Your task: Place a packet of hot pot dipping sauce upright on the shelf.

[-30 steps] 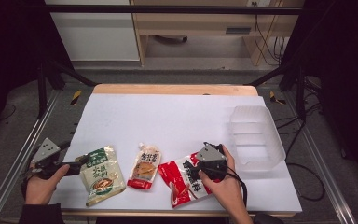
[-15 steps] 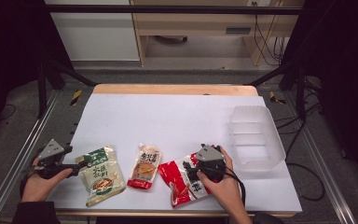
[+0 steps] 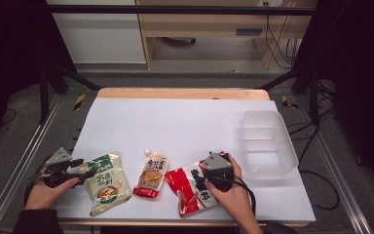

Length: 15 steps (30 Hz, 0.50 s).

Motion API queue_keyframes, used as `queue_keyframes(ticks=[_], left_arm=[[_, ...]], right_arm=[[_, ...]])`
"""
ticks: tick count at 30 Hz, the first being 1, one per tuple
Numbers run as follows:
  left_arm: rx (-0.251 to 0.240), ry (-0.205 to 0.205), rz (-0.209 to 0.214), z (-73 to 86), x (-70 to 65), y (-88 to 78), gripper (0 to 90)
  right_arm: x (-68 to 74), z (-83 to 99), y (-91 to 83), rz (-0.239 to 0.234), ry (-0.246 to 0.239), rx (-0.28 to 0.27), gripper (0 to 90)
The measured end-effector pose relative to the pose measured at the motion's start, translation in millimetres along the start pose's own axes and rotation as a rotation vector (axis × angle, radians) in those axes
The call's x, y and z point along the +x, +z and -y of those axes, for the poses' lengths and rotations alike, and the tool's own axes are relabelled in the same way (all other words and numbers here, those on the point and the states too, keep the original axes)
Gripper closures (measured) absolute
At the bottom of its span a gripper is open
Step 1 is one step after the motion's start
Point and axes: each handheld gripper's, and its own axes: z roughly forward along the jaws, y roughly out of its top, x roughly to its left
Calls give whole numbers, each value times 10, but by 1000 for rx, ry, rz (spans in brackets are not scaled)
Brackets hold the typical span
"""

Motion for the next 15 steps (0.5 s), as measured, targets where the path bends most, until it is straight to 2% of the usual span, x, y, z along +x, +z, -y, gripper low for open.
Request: queue_keyframes(ticks=[2,5,6,9,12,15], left_arm=[[1,0,16,5,-28,-6,309],[-2,14,12,15,-65,-60,317],[-17,4,23,25,-97,-115,352],[-11,9,43,41,-159,-166,372],[16,22,66,54,-229,-189,393],[44,18,73,75,-207,-128,445]], right_arm=[[-2,2,1,1,-1,4,133],[3,8,1,5,-6,11,134],[10,4,-4,11,-20,15,133],[22,0,-10,14,-27,17,133],[37,-4,-21,18,-41,20,133],[36,-8,-6,17,-42,23,134]])
